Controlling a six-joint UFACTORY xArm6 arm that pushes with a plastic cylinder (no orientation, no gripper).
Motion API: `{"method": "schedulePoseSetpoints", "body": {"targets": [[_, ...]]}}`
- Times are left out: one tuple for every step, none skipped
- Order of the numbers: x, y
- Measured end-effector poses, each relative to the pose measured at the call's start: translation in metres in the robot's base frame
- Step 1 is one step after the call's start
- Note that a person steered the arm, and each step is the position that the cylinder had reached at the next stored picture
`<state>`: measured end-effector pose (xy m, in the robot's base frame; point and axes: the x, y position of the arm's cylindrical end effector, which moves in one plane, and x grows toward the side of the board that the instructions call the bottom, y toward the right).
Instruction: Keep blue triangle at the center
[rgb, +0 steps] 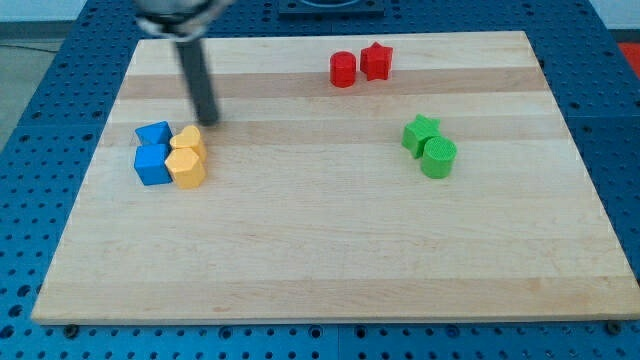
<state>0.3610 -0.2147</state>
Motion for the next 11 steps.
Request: {"method": "schedulePoseSetpoints", "body": {"targets": [[0.008,-0.076],[0.034,-0.076],[0.045,-0.041],[0.024,0.001],[0.019,0.062],[0.020,0.116],[0.020,0.126],[0.027,0.092],[0.046,0.090],[0.048,0.145],[0.048,0.193]]}}
